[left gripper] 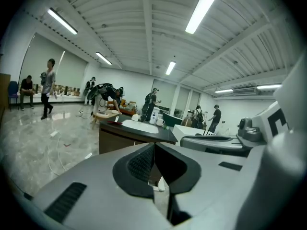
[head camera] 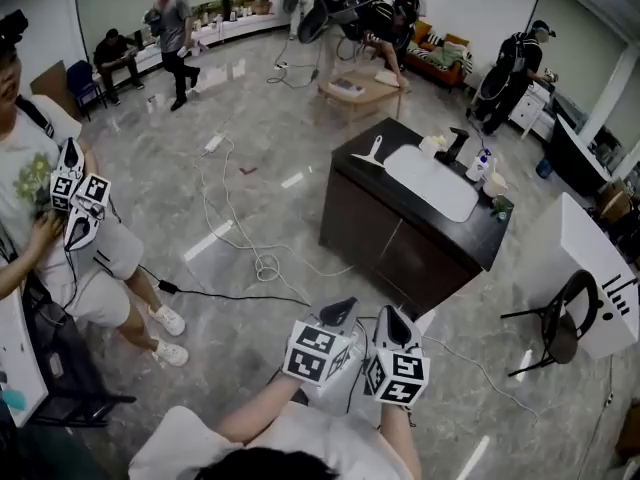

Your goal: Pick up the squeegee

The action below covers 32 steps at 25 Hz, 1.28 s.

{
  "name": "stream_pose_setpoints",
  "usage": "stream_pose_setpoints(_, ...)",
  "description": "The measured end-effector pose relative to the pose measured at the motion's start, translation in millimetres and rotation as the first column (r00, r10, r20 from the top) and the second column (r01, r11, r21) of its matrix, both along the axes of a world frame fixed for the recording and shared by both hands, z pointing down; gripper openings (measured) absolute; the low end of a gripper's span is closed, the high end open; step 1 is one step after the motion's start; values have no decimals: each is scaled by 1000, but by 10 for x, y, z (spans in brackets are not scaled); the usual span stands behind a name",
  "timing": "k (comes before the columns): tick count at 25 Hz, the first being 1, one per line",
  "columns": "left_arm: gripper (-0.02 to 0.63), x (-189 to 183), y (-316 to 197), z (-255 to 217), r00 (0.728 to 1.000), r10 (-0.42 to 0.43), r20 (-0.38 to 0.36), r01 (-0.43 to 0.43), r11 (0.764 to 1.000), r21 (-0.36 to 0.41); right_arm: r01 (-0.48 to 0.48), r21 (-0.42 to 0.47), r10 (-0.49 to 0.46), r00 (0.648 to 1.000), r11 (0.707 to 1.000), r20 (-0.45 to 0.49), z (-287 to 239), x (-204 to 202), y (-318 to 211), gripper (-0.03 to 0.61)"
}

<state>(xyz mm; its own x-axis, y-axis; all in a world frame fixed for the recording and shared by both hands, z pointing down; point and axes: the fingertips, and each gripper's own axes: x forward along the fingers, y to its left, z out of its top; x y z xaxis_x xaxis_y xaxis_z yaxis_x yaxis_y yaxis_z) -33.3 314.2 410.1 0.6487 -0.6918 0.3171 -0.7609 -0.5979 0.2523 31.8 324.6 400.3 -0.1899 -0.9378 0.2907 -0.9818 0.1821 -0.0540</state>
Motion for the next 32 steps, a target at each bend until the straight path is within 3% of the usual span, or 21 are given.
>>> stream_pose_setpoints(5, 26, -74, -461, -148, 1000, 11, -1, -10, 999, 43, -10, 9, 10, 1000, 1000, -7, -50, -141, -397, 28)
stream_pose_setpoints(12, 26, -160, -770, -21, 999, 44, -9, -44, 999, 11, 17, 12, -18, 997, 1000, 78, -30, -379, -689, 26)
stream_pose_setpoints(15, 26, -152, -852, -10, 998, 61, -11, -61, 998, 11, 18, 16, -19, 999, 1000, 41, -27, -421, -780, 26)
stream_pose_setpoints(19, 26, -122, -1054, -73, 998, 64, -9, -64, 998, 27, -1, 2, 1, 999, 1000, 32, -20, -404, -952, 26)
stream_pose_setpoints(23, 26, -88, -1089, 47, 999, 30, -27, -31, 999, -25, 13, -51, -9, 998, 999, 70, 96, -351, -936, 26)
stream_pose_setpoints(25, 26, -87, -1235, -32, 999, 22, -24, -22, 1000, -10, 2, -41, 2, 996, 999, 88, 45, -299, -1090, 26)
stream_pose_setpoints(32, 26, 71, -1777, -90, 1000, -16, 24, 15, 998, 58, 17, -19, -17, 999, 1000, 27, 88, -72, -1699, 26)
